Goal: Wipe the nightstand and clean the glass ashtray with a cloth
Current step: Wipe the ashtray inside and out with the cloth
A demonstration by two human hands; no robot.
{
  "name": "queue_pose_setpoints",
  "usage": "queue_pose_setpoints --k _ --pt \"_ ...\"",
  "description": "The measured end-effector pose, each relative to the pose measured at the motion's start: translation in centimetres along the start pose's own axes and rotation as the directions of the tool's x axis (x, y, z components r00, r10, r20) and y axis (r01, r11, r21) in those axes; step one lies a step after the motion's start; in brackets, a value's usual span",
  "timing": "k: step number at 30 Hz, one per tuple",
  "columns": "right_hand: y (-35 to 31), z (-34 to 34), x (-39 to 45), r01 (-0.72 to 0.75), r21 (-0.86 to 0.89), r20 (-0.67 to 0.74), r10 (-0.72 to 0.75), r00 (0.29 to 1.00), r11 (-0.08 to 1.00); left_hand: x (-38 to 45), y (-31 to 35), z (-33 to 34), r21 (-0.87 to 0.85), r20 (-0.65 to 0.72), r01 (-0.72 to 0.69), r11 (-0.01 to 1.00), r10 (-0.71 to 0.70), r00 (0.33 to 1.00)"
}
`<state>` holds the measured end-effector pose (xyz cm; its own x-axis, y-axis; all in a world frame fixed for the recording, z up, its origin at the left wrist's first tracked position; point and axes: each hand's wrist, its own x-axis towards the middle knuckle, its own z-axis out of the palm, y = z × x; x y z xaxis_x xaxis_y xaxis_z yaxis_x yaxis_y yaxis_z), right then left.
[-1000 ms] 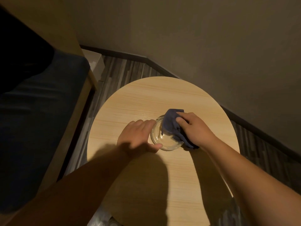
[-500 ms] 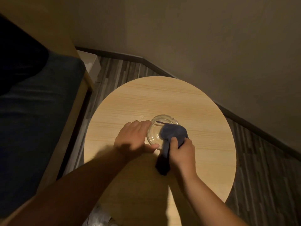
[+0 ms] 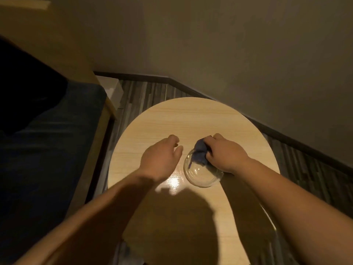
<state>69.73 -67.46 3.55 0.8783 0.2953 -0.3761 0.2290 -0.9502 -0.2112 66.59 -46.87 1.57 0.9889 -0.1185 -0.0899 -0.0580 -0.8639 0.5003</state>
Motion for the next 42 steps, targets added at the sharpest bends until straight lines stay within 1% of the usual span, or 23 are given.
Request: queue_pose_setpoints --k 1,3,5,7,9,11,13,16,19,21,23,25,27,29,30,31,32,33,35,36,38,40,42 --pt "0.1 -0.1 0.1 0.033 -0.031 0.014 -0.032 0.999 0.999 0.9 0.3 -0.1 0.040 0.087 -0.058 0.997 0.055 0.995" --pt "0.4 -0.2 0.3 0.080 -0.060 0.046 -0.077 0.996 0.995 1.6 0.7 0.0 0.037 0.242 -0.144 0.989 0.131 0.961" --pt "0.8 -0.2 0.4 0.117 -0.048 0.076 -0.113 0.991 0.992 1.5 0.7 0.6 0.026 0.315 -0.174 0.984 0.157 0.936" --pt "1.1 -0.1 0.4 0.143 -0.048 0.101 -0.138 0.985 0.989 1.3 0.6 1.2 0.052 0.302 -0.195 0.979 0.170 0.938" --pt "1.2 0.0 0.6 0.159 -0.100 0.104 -0.148 0.983 0.982 1.2 0.9 1.7 0.094 0.264 -0.209 0.973 0.178 0.948" --pt "1.1 0.1 0.9 0.147 -0.132 0.063 -0.140 0.988 0.980 1.3 1.4 2.0 0.157 0.225 -0.205 0.966 0.167 0.960" --pt "0.8 0.5 0.9 0.111 -0.124 0.003 -0.111 0.994 0.986 1.2 2.0 2.3 0.227 0.182 -0.184 0.956 0.144 0.973" --pt "0.6 1.4 0.0 0.019 -0.101 -0.074 -0.027 0.997 0.995 0.7 2.6 2.7 0.321 0.148 -0.159 0.934 0.117 0.982" --pt "0.7 2.5 -1.6 -0.149 -0.047 -0.143 0.141 0.980 0.988 0.1 3.0 3.3 0.350 0.092 -0.097 0.932 0.069 0.993" --pt "0.5 3.3 -2.9 -0.252 0.045 -0.166 0.256 0.952 0.967 -0.2 3.3 3.4 0.386 0.072 -0.067 0.920 0.043 0.997" --pt "0.0 4.2 -4.0 -0.327 0.176 -0.176 0.357 0.918 0.928 -0.6 3.6 3.6 0.397 0.075 -0.044 0.917 0.015 0.997" --pt "-0.5 5.0 -5.1 -0.408 0.303 -0.143 0.464 0.874 0.861 -1.0 3.8 3.6 0.397 0.082 -0.024 0.917 -0.010 0.997" --pt "-1.2 5.8 -5.7 -0.474 0.411 -0.075 0.547 0.834 0.779 -1.3 4.0 3.7 0.406 0.092 -0.014 0.914 -0.026 0.995" --pt "-1.9 6.4 -6.0 -0.512 0.495 -0.003 0.591 0.807 0.702 -1.7 4.3 3.8 0.408 0.080 0.032 0.913 -0.071 0.994" --pt "-2.0 6.5 -6.0 -0.518 0.513 0.016 0.596 0.803 0.685 -2.1 4.4 4.0 0.394 0.066 0.076 0.916 -0.110 0.992" --pt "-1.9 6.4 -5.9 -0.517 0.508 0.022 0.589 0.808 0.689 -2.6 4.6 4.1 0.367 0.059 0.121 0.922 -0.153 0.986" --pt "-1.7 5.9 -5.8 -0.505 0.480 0.019 0.567 0.824 0.717 -3.3 4.6 4.1 0.333 0.062 0.160 0.929 -0.190 0.980" --pt "-1.3 5.3 -5.5 -0.479 0.424 0.011 0.524 0.851 0.769 -4.0 4.7 4.1 0.296 0.071 0.182 0.938 -0.212 0.975" --pt "-0.2 3.8 -4.6 -0.375 0.223 -0.002 0.385 0.923 0.900 -4.9 4.4 3.8 0.219 0.113 0.178 0.959 -0.206 0.972" --pt "0.3 3.0 -4.0 -0.299 0.103 -0.002 0.301 0.954 0.949 -4.8 4.1 3.5 0.199 0.133 0.152 0.968 -0.181 0.975" --pt "1.0 1.4 -2.8 -0.102 -0.089 0.005 0.103 0.995 0.991 -3.7 3.8 3.0 0.221 0.130 0.050 0.974 -0.080 0.988" --pt "1.0 0.0 -1.5 0.095 -0.211 0.033 -0.090 0.995 0.973 -2.0 4.0 2.6 0.261 0.137 -0.082 0.962 0.048 0.989" --pt "1.1 -1.0 -0.4 0.225 -0.287 0.082 -0.210 0.974 0.931 -0.7 4.4 2.6 0.298 0.195 -0.167 0.940 0.111 0.974"
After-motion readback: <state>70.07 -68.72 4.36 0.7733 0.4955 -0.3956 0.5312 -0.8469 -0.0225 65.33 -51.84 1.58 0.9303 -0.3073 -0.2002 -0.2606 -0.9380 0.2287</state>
